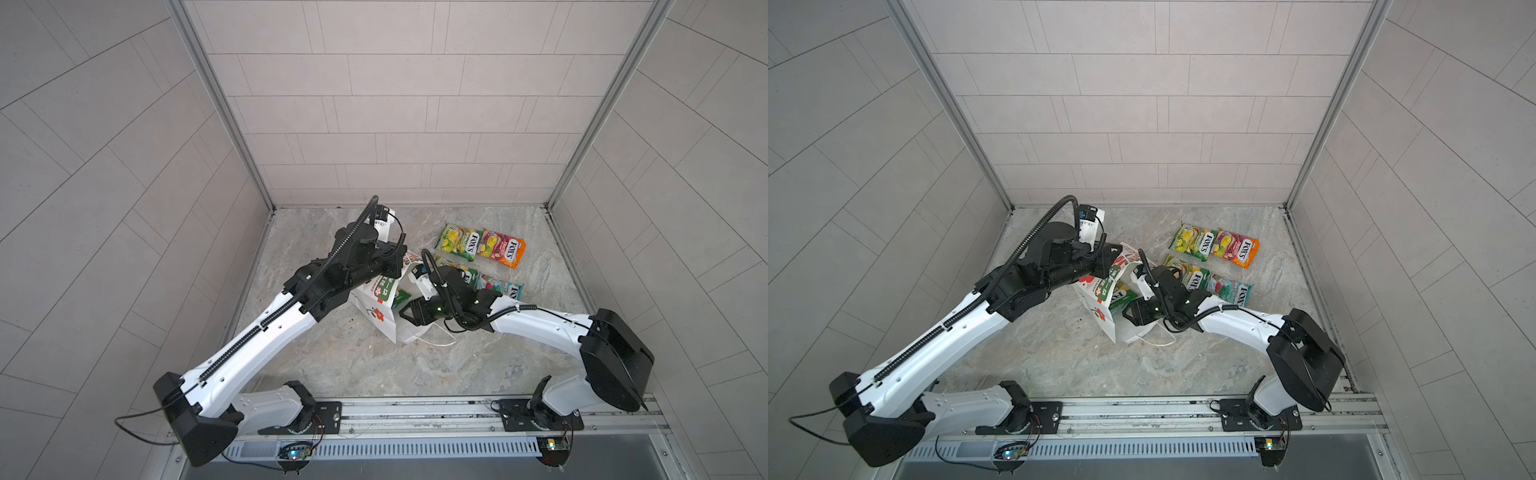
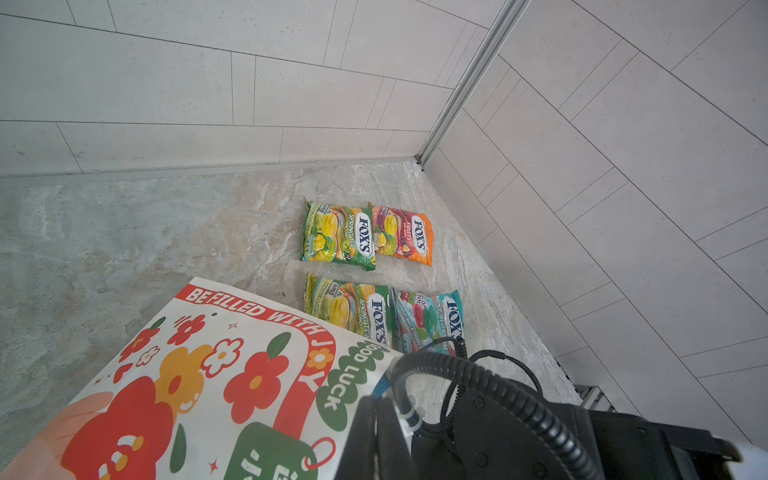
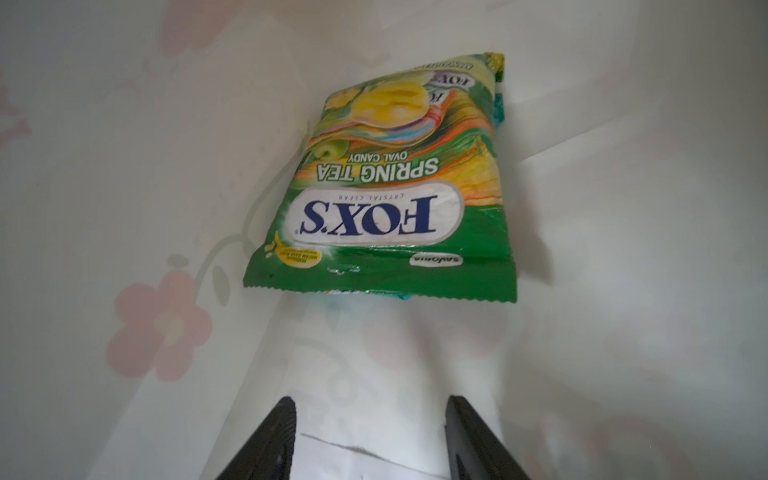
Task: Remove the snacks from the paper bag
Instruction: 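Move the open right gripper back into the bag opening, then reach down and grasp the green Spring Tea packet with the right gripper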
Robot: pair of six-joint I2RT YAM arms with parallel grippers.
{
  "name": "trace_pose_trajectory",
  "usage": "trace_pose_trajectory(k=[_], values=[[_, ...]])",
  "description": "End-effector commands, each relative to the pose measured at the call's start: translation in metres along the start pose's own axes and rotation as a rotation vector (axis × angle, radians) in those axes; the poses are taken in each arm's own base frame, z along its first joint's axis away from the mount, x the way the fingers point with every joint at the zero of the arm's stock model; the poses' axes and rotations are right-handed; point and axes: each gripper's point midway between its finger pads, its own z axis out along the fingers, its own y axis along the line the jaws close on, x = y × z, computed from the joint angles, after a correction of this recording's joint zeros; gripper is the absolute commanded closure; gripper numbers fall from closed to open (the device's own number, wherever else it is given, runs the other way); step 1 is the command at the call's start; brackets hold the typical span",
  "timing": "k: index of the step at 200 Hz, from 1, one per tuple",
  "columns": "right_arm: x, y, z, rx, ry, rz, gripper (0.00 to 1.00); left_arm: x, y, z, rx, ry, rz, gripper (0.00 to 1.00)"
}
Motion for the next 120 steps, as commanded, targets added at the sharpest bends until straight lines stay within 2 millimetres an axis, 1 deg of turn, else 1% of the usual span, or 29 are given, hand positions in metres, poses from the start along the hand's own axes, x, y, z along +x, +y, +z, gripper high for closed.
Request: trace_pose_trajectory(k=[1, 14, 49, 62, 87, 120], values=[[-0.021, -0.005, 0.004, 0.046, -0.087, 0.107, 0.42, -0.015, -0.011, -0.010, 0.046, -0.056, 0.002, 1.00], [-0.023, -0.010, 0.008, 0.062, -0.107, 0.163, 0.42, -0.015, -0.012, -0.009, 0.050, -0.052, 0.002, 1.00], [-0.031, -0.006, 0.019, 0.027, -0.138, 0.269, 0.45, -0.013, -0.014, -0.008, 0.063, -0.046, -0.002, 1.00], [-0.032, -0.010, 0.023, 0.035, -0.148, 0.310, 0.45, -0.014, -0.015, -0.007, 0.068, -0.045, -0.003, 1.00], [-0.037, -0.007, 0.027, 0.019, -0.160, 0.337, 0.46, -0.012, -0.015, -0.006, 0.072, -0.040, -0.005, 1.00], [-0.042, -0.010, 0.027, 0.048, -0.172, 0.343, 0.48, -0.011, -0.016, -0.005, 0.078, -0.037, -0.006, 1.00]])
